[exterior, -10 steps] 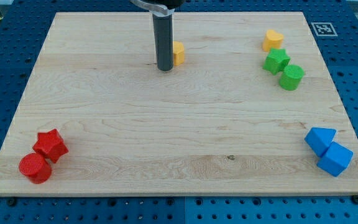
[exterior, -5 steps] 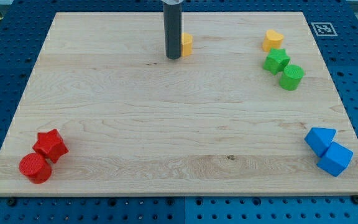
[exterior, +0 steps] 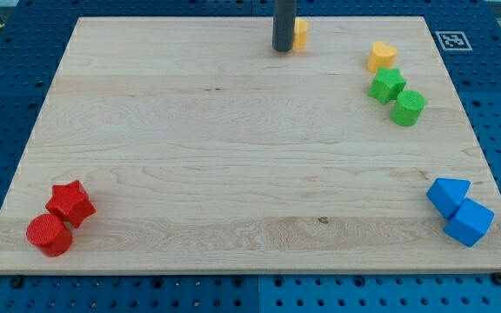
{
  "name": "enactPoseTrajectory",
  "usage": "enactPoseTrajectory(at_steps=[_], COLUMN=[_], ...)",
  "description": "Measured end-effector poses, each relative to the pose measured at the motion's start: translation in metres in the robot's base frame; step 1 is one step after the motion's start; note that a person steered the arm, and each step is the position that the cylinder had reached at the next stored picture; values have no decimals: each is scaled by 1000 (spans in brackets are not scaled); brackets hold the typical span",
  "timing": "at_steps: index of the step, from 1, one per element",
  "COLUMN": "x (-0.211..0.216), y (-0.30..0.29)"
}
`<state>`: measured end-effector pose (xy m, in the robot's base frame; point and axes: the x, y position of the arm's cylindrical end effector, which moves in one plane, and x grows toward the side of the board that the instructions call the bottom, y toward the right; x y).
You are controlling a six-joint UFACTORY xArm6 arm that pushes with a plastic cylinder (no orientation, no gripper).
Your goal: Push the yellow hexagon to the top center
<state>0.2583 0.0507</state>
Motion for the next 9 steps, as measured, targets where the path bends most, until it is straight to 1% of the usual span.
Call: enactPoseTrajectory(at_steps=[3,5,7,9], x=[-27,-27,-27,-27], y=[-10,-8,34,110])
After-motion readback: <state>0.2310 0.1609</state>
